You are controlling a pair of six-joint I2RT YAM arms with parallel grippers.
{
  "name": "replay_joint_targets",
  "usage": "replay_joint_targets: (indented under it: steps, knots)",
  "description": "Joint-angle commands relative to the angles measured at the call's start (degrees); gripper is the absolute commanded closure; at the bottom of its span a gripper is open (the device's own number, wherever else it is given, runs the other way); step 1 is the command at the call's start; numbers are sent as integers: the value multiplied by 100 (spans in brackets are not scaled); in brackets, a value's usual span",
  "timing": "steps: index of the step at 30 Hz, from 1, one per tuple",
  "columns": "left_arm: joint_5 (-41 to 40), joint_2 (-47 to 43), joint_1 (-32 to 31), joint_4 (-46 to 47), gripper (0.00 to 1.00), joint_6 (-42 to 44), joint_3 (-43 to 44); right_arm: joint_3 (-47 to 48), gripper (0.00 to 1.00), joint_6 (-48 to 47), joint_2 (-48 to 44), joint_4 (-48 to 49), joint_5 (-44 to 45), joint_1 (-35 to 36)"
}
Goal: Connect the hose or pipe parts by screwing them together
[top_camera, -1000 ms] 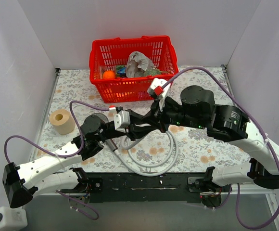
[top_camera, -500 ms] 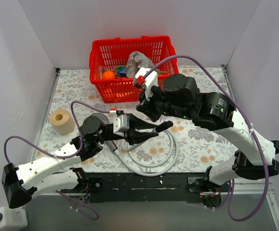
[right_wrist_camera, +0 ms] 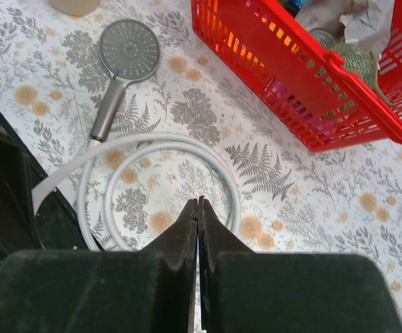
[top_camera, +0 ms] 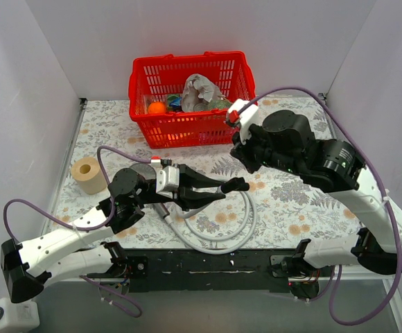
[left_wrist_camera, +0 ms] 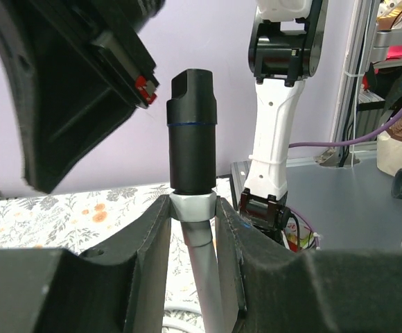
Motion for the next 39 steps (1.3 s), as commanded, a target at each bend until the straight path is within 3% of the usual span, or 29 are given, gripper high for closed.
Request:
replay_joint_targets:
  steps: [1,10,29,39]
  knots:
    - [-163,-277,-20,471,100,-33,295,-608,99,52,-509,394,-209,-123]
    - [-972,-189,-20,752,100,-33,252,-1269,99,228,-1098,755,-1018,-123]
    - [-2096,356,-12,787,100,634,304,-1445,99,632,-1432,1114,-1853,0]
    - [-1737,497,-20,761,100,363,374,-1840,99,694,-1371,2081,-1643,36]
